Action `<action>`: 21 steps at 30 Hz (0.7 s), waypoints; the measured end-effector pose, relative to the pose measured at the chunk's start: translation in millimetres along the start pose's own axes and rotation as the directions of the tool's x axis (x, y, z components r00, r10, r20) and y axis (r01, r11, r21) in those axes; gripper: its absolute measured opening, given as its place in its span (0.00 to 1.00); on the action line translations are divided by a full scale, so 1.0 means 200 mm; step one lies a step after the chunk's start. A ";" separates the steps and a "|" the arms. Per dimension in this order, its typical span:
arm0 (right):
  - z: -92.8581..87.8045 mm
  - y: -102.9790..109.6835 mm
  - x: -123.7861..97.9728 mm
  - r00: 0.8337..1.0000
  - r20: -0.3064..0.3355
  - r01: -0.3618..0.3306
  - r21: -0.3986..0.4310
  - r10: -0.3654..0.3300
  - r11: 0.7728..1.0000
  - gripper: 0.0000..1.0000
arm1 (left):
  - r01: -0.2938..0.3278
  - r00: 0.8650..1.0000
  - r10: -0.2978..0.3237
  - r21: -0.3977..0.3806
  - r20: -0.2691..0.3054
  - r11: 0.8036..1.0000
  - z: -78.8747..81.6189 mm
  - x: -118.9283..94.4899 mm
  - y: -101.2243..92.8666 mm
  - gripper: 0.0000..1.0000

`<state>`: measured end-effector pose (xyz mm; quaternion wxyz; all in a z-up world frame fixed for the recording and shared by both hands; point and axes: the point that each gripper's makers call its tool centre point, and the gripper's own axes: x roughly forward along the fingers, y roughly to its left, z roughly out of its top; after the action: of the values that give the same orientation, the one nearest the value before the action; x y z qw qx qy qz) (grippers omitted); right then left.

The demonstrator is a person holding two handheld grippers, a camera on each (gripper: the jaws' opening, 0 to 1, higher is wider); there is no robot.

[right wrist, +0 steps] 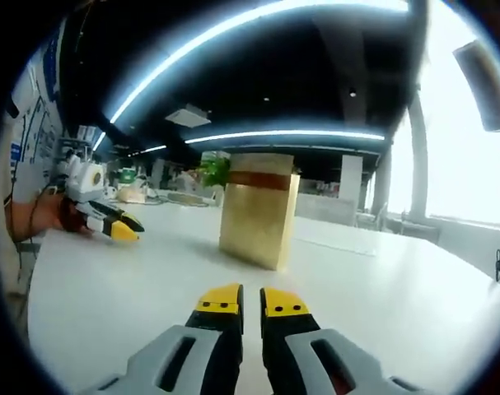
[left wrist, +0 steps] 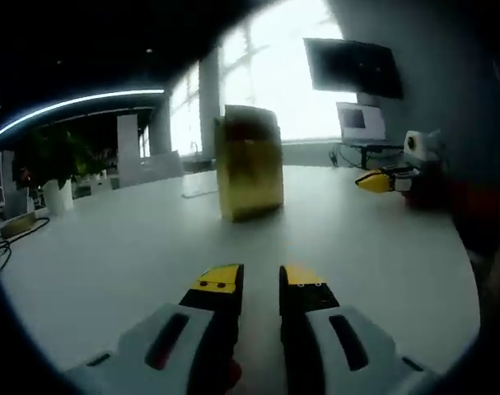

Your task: Extract single mask from mask box in order stack masks on table

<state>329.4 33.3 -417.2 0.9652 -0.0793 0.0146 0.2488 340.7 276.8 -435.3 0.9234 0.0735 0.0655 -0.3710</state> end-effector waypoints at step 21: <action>-0.01 0.04 0.01 0.999 -0.011 -0.050 -0.057 0.050 0.997 0.04 | 0.002 1.000 0.000 -0.062 0.028 0.998 0.03 0.01 0.06 0.16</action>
<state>326.9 41.3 -420.2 0.9559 -0.1079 0.0140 0.2727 350.5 282.5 -428.7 0.9259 0.0397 0.0641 -0.3702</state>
